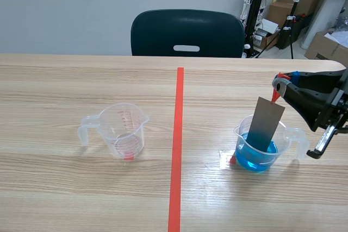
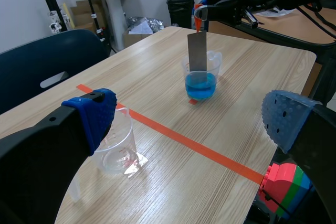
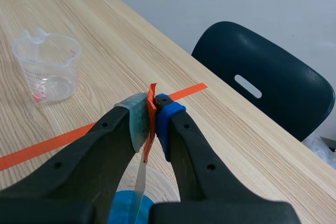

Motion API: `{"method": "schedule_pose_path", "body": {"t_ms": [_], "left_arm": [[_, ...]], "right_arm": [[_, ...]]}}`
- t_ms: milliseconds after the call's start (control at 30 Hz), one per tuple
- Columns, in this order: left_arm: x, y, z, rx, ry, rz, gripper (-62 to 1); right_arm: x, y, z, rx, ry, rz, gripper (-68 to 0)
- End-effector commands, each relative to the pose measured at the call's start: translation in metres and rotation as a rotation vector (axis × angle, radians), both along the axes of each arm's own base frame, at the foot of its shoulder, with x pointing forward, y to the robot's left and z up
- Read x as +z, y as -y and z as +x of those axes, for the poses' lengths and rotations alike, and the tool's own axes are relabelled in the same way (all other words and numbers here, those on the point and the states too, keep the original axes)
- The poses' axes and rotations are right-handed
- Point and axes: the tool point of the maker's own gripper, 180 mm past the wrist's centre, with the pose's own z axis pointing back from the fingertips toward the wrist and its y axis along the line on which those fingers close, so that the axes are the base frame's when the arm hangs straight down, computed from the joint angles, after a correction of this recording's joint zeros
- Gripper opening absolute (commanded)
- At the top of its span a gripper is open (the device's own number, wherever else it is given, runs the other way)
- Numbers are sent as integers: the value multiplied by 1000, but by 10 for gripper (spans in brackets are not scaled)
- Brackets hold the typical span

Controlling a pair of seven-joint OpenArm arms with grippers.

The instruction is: Do the redox reaction experiment. raise the plate out of the solution

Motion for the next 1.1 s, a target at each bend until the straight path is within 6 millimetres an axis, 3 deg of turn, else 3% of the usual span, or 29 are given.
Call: {"method": "schedule_pose_path", "body": {"t_ms": [0,600,967,1067], "left_arm": [[7,2,1,2,16,-30,-28],[8,2,2,1,23,-34,-28],[19,3,16,-9,95,-39,-30],[22,4,18,-20,104,-48,-123]], "right_arm": [[11,1,4,-2,30,20,-673],[11,1,4,-2,30,20,-673],[11,1,4,-2,31,17,-673],[12,1,4,0,32,18,-673]]}}
